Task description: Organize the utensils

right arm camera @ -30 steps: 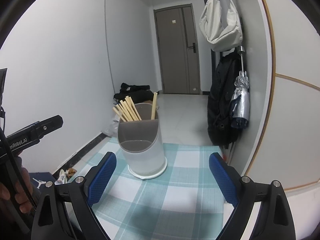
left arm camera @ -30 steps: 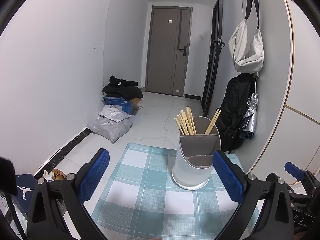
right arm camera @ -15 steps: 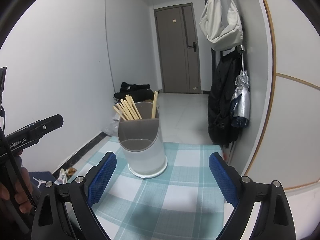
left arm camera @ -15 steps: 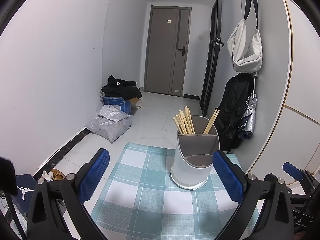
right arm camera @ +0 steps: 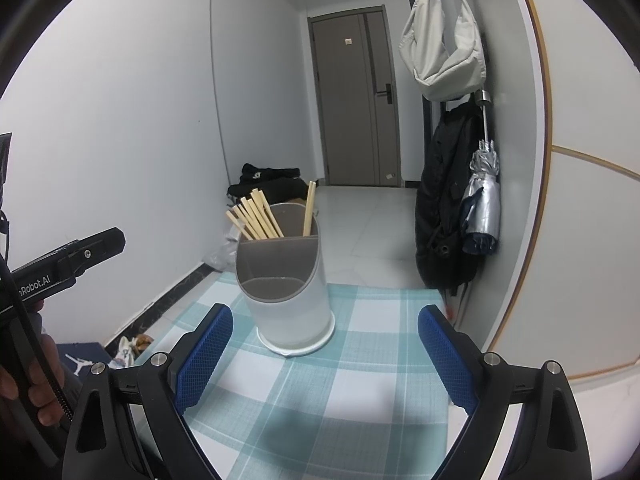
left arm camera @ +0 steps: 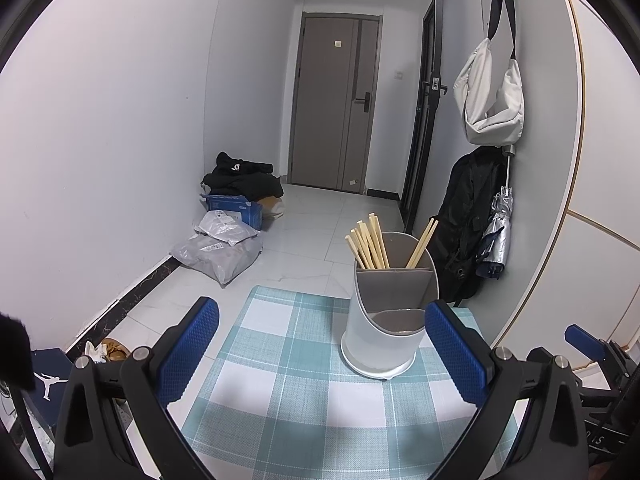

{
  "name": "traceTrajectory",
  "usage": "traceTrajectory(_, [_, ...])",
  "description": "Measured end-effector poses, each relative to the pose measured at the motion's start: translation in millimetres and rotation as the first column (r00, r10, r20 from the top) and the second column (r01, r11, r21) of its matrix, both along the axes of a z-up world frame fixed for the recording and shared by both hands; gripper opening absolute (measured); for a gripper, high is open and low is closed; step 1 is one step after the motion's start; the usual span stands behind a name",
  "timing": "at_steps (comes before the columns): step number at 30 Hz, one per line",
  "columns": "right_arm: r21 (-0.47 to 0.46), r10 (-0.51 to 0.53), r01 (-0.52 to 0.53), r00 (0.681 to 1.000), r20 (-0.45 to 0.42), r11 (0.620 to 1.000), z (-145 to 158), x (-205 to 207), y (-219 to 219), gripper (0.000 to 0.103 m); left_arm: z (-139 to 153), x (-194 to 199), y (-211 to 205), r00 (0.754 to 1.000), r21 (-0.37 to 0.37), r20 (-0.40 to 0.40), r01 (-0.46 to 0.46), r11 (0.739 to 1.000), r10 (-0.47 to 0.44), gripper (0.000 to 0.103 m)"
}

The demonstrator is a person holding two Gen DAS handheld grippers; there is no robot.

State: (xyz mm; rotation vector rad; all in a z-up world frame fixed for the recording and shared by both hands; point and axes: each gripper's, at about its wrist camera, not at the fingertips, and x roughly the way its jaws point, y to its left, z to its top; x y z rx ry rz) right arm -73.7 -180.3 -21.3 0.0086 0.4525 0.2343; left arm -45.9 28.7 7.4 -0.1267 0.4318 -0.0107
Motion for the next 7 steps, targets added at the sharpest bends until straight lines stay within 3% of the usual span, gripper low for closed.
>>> traceTrajectory(7, [-0.007, 0.001, -0.001, 1.0, -0.007, 1.0, -2.6, -0.1, 0.9, 0.095, 2.1, -1.3, 0.3, 1.0, -0.005, 0.005, 0.001, 1.0, -0.001, 0.101])
